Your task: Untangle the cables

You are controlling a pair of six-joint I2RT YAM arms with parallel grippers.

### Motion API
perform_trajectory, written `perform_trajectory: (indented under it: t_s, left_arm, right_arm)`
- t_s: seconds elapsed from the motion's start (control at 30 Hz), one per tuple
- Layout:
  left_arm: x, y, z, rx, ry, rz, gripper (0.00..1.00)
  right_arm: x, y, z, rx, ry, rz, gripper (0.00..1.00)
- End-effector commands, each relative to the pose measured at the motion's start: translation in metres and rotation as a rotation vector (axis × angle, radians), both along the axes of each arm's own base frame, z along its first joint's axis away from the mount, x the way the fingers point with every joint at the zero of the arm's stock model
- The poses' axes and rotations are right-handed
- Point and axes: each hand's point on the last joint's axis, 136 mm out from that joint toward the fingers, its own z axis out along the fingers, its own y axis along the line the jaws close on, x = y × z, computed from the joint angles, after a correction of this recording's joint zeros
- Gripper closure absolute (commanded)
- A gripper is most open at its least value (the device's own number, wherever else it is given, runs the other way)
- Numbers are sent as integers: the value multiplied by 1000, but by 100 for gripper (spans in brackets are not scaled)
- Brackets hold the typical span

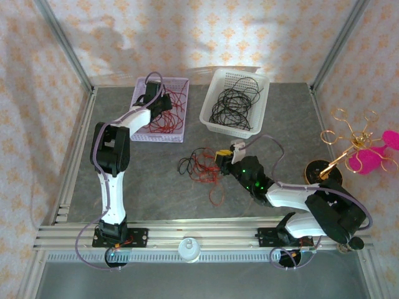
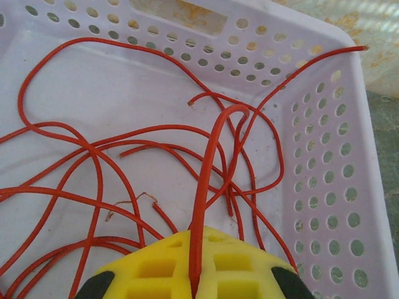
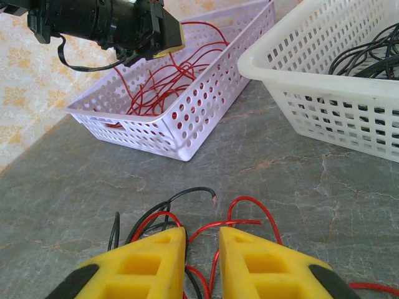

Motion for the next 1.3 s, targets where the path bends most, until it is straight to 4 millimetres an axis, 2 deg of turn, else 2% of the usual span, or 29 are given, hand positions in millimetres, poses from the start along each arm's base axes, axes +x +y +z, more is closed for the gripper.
perform_trajectory:
  t_s: [0.0,0.13,0.23,0.43,0.57,0.7,0.8,1.03,1.17,1.27]
  left_arm:
    - [-2,15,-13,36,37,70,95]
    - [-7,23,-8,73,48,100,64]
    - [-8,23,4,71,22,94,52]
    - [-7,21,24,55,-6,87,51]
    - [-20,28,45,58,-51,115,51]
    - [-49,27,75,21,-126,108,50]
    - [-77,21,77,1,-124,79,50]
    - [-143,-24,75,24,-69,-104,49]
    - [-170,-43,74,-7,-26,-228,48]
    - [-192,-49,74,-7,23,-311,46]
  right_arm:
    - [4,2,5,16,-17,-13,79]
    - [4,5,4,19,-9,-4,79]
    - [4,5,3,19,-7,-3,79]
    - [6,5,0,9,0,-14,78]
    - [7,8,-3,8,14,-5,76]
    - [7,7,-2,6,12,-10,75]
    - [8,5,-2,-2,6,-19,74]
    - [10,-5,-6,-44,-1,-64,69]
    - [3,-12,-5,-45,5,-68,60]
    - [-1,-17,6,-69,35,-75,53]
